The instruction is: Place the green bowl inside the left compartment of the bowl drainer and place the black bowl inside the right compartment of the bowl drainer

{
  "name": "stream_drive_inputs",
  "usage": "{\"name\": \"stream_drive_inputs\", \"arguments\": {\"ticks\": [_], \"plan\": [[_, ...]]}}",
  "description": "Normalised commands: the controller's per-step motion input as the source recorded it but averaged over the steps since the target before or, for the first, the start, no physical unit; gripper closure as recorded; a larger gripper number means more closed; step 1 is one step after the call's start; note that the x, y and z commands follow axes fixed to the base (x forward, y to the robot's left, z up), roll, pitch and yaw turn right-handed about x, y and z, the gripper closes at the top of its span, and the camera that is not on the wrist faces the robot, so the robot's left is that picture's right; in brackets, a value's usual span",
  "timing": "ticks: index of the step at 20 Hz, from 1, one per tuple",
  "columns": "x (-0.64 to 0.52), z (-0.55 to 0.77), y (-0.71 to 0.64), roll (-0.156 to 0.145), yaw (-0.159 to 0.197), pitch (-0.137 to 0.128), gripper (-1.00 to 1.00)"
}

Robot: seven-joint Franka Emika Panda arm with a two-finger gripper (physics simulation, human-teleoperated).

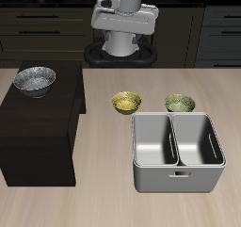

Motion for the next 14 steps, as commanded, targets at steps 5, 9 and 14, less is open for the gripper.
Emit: {"name": "stream_drive_inputs", "arguments": {"ticks": [5, 9, 14], "plan": [[0.08, -0.14, 0.39, -0.027, 0.002, 0.023, -1.00], [0.07, -0.13, 0.54, -0.008, 0.009, 0.020, -1.00], [0.02, -0.12, 0.54, 0.024, 0.013, 0.007, -1.00]]}}
